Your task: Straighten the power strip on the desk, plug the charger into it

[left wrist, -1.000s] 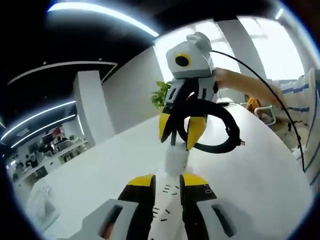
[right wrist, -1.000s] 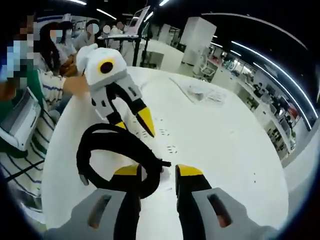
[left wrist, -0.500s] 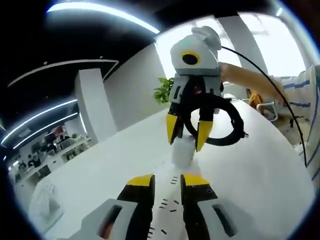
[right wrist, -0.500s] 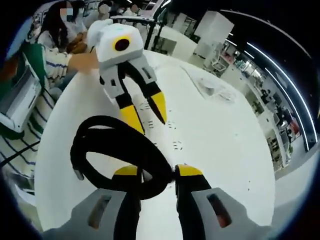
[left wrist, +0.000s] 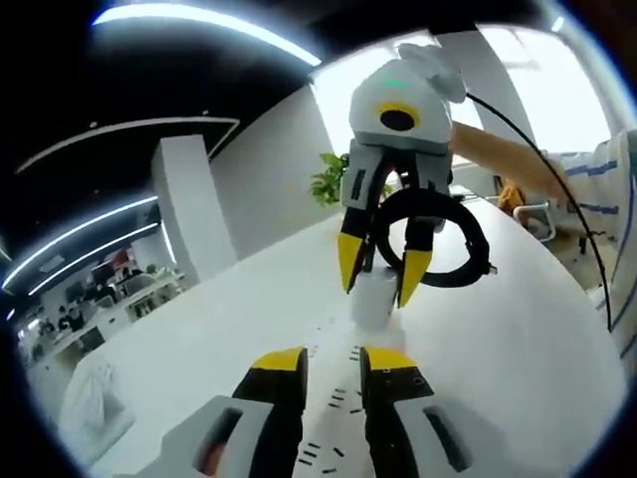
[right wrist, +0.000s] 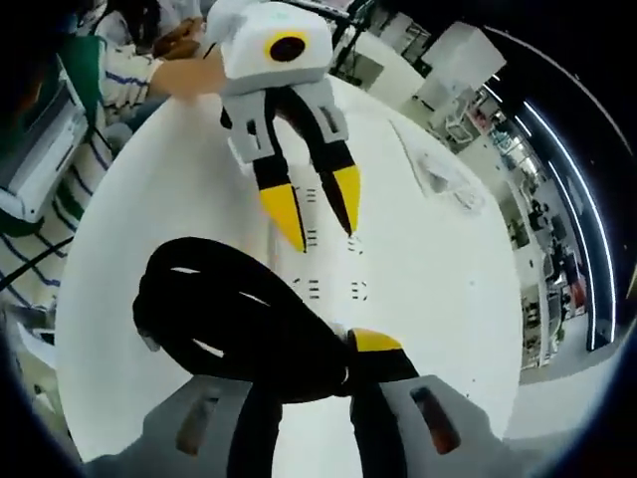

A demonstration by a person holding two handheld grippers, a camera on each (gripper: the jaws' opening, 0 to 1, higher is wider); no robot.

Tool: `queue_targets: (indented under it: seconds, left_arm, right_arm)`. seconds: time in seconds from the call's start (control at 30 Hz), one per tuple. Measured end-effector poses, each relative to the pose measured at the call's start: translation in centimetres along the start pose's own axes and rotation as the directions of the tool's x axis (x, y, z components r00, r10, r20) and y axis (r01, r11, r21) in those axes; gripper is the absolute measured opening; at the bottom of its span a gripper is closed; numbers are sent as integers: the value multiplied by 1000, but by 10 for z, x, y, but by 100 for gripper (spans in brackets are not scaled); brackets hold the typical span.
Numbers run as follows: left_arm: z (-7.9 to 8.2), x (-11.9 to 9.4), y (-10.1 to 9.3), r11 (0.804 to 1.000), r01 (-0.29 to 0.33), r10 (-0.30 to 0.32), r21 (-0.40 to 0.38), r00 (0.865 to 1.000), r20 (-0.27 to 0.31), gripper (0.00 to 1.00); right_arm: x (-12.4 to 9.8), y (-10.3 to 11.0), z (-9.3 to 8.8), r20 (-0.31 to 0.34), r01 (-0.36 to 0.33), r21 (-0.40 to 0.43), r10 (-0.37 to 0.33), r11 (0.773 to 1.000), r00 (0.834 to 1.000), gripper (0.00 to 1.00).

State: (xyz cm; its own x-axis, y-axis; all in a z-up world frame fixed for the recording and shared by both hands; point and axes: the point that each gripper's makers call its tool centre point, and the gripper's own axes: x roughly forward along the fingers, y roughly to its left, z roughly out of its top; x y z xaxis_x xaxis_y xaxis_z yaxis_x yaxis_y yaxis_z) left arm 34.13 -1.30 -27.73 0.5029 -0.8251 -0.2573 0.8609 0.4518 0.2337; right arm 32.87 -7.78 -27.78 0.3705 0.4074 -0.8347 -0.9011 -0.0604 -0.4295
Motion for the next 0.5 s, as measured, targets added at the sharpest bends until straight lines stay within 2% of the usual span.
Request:
queue_targets:
  seconds: [0.1, 0.27, 0.33, 0.43, 0.5]
  left_arm:
    - [-1, 0, 0, 1000, -2, 2, -4, 1000, -3, 20]
    - [-2, 2, 0, 1000, 3, -3, -6, 1000, -9, 20]
    - [-2, 2, 1, 1000, 6, -6, -6, 1000, -13, 20]
    - [-3, 2, 1, 1000, 7, -6, 4, 1000, -20, 21]
    - [-3, 2, 0, 1000, 9, -9, 4, 1000, -18, 21]
  right_arm:
    - [1, -2, -1, -16, -23, 16, 23, 1000, 1000, 24]
    - [1, -5, -3, 4, -84, 61, 84, 995, 996, 23]
    - [2, -5, -4, -19, -112, 88, 114, 990, 993, 23]
    - [5, -5, -5, -86, -149, 117, 160, 982, 983, 24]
    - [6, -5, -6, -122, -174, 115, 188, 978, 975, 24]
